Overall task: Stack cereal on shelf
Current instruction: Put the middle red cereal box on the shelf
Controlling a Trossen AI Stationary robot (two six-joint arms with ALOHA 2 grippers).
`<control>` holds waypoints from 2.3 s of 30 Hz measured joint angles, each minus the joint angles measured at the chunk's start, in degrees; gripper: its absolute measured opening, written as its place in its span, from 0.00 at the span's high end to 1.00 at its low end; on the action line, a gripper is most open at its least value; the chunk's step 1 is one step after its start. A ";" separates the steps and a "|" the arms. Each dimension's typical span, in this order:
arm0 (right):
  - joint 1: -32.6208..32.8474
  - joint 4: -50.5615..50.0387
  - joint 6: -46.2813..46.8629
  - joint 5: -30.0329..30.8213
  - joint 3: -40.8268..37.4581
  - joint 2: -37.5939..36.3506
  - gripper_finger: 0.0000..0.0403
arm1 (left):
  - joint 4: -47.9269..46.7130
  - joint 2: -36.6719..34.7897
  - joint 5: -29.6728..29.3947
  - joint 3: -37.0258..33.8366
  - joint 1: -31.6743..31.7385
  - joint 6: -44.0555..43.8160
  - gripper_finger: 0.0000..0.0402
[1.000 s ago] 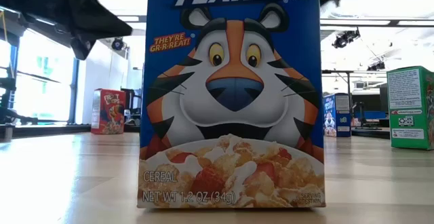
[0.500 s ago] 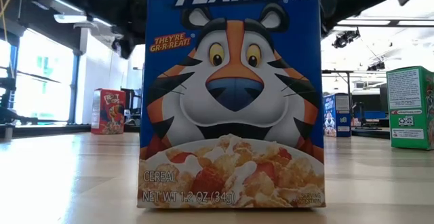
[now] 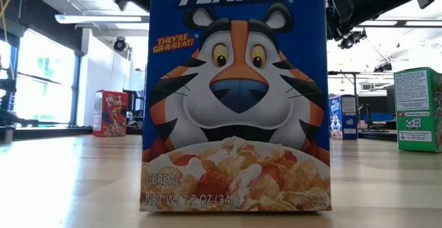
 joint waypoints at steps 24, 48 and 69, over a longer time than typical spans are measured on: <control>-0.02 -1.47 0.09 0.25 0.00 0.02 1.00 | -17.62 15.86 -5.22 20.07 3.21 -2.04 0.37; -0.04 -1.38 0.34 -0.22 0.00 0.04 1.00 | -20.13 14.22 -8.25 19.98 3.27 -0.85 0.37; -0.04 -1.36 0.34 -0.70 0.00 0.04 1.00 | -16.48 14.64 -2.53 20.00 4.17 -2.07 0.37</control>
